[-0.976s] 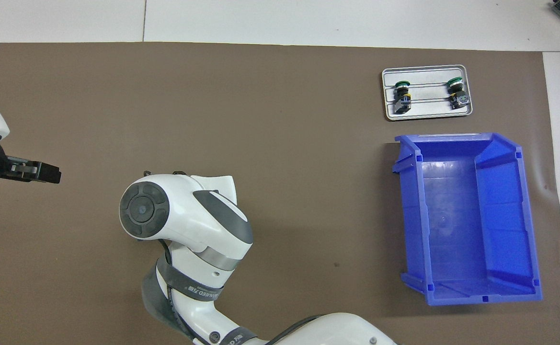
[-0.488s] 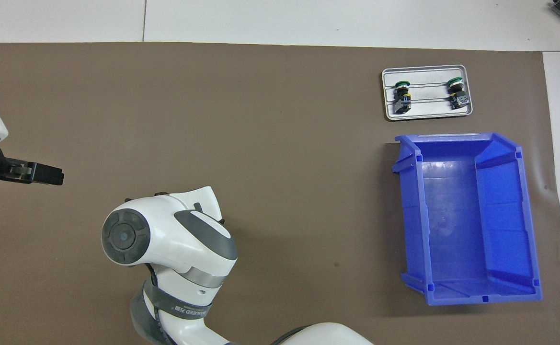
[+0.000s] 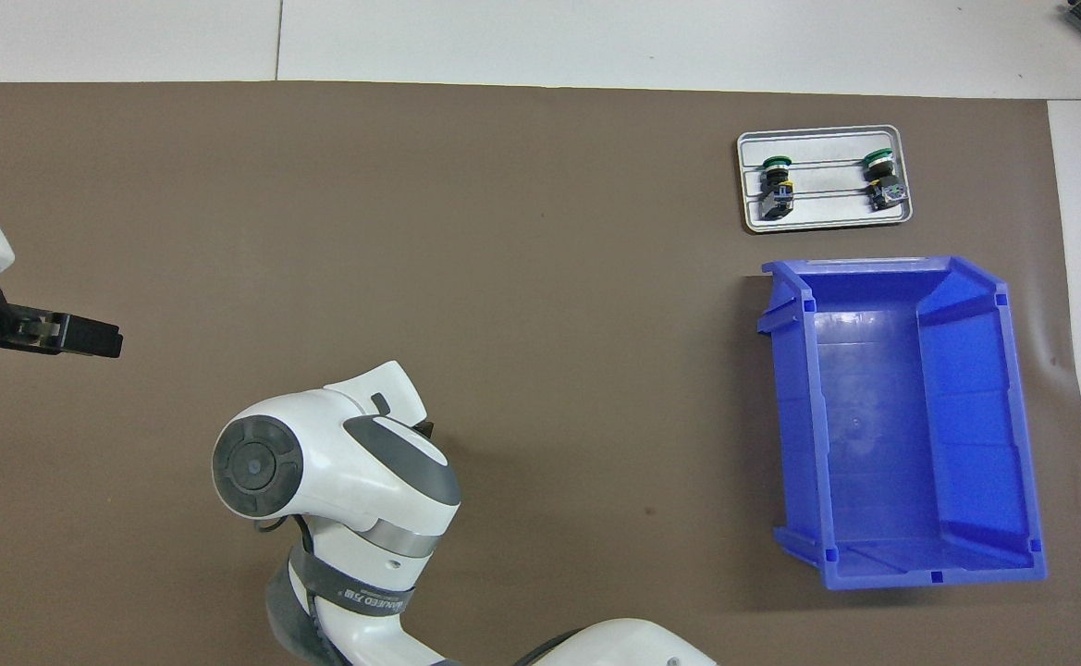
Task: Place and press button with both arms
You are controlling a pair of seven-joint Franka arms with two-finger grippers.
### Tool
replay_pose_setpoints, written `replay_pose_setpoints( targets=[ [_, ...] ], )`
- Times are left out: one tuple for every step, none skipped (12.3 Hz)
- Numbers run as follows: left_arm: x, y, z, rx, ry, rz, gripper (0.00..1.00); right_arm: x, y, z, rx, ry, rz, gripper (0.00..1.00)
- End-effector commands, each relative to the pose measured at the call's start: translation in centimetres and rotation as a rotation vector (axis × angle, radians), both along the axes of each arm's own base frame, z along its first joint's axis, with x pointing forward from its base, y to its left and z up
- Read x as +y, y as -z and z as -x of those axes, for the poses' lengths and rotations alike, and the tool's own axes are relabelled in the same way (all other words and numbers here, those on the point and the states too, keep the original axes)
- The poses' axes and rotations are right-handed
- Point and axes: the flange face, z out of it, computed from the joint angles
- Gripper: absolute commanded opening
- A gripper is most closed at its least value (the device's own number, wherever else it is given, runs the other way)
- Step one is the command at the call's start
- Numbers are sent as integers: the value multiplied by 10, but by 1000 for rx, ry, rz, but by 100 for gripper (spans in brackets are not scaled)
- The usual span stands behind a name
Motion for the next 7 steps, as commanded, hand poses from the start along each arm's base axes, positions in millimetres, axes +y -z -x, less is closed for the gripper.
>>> replay_pose_setpoints(
  targets=[
    [3,-3,7,-12,-20,10,100,-8,-3,9,25,-54,-10,92],
    [4,-2,7,-10,-51,12,100,-9,-2,9,28,-79,-5,92],
    [3,-3,7,-13,-105,12,100,-9,0,11,33,-99,-1,92],
    [2,-2,8,-11,-127,11,100,-7,-1,14,33,-104,-3,91],
    [2,-1,8,-11,-120,11,100,-5,-1,17,39,-107,-10,91],
    [0,-1,8,-11,-111,7,100,-3,-1,18,39,-107,-20,89],
    [-3,-1,8,-10,-83,3,100,-3,0,19,37,-107,-24,87]
  ],
)
